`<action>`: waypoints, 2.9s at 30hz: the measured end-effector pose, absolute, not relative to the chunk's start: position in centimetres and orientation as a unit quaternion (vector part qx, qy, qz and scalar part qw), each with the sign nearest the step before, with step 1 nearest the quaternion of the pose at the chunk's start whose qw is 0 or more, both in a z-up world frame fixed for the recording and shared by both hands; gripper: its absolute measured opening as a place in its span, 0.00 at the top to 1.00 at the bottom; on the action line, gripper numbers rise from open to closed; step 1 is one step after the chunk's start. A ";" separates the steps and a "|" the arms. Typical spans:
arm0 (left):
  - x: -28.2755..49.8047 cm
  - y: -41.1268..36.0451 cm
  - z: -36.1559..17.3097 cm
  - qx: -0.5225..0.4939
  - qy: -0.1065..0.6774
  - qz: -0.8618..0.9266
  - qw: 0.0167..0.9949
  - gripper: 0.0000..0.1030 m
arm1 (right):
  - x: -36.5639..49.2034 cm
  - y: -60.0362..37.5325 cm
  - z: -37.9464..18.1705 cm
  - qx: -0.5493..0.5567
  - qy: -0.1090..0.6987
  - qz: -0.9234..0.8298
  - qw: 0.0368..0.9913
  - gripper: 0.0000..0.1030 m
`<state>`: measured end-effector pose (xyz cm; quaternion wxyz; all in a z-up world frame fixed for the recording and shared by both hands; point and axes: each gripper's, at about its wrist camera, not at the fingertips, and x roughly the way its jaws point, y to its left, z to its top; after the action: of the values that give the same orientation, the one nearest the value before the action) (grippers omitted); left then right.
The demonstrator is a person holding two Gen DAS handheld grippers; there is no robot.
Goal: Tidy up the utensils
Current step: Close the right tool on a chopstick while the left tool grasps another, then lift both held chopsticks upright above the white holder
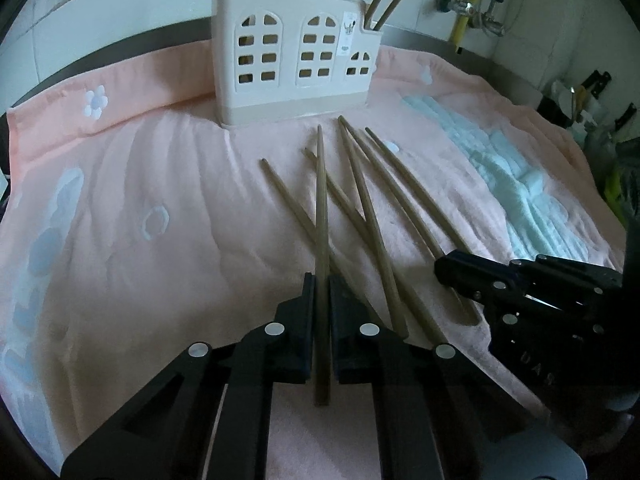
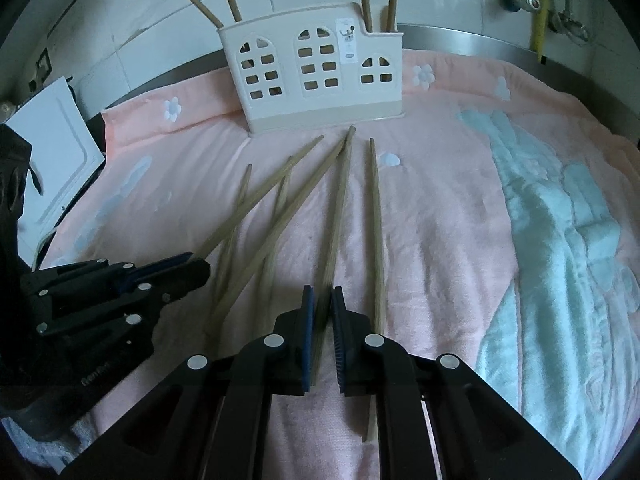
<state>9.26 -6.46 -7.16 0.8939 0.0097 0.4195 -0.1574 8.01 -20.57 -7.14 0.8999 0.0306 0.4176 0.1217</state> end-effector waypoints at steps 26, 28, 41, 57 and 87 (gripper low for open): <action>9.0 -4.4 -0.6 -0.003 0.352 -0.162 0.922 0.95 | 6.1 -23.5 -3.3 0.041 0.374 0.145 0.915 0.94; 9.0 -4.4 -0.6 -0.003 0.352 -0.163 0.922 0.95 | 6.0 -23.3 -4.6 0.042 0.387 0.148 0.909 0.94; 9.0 -4.0 -0.8 -0.012 0.354 -0.165 0.920 0.95 | 7.1 -22.4 -7.3 0.031 0.412 0.140 0.900 0.92; 9.0 -3.8 -0.9 -0.026 0.351 -0.167 0.921 0.95 | 7.1 -22.0 -7.9 0.020 0.420 0.128 0.898 0.88; 9.3 -2.1 -1.0 -0.106 0.346 -0.172 0.916 0.94 | 5.9 -25.0 1.1 0.053 0.314 0.139 0.938 0.93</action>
<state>9.34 -2.08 -0.99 0.9161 -0.1060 0.3463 -0.1721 5.93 -25.03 1.09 0.9377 0.0534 0.3140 0.1390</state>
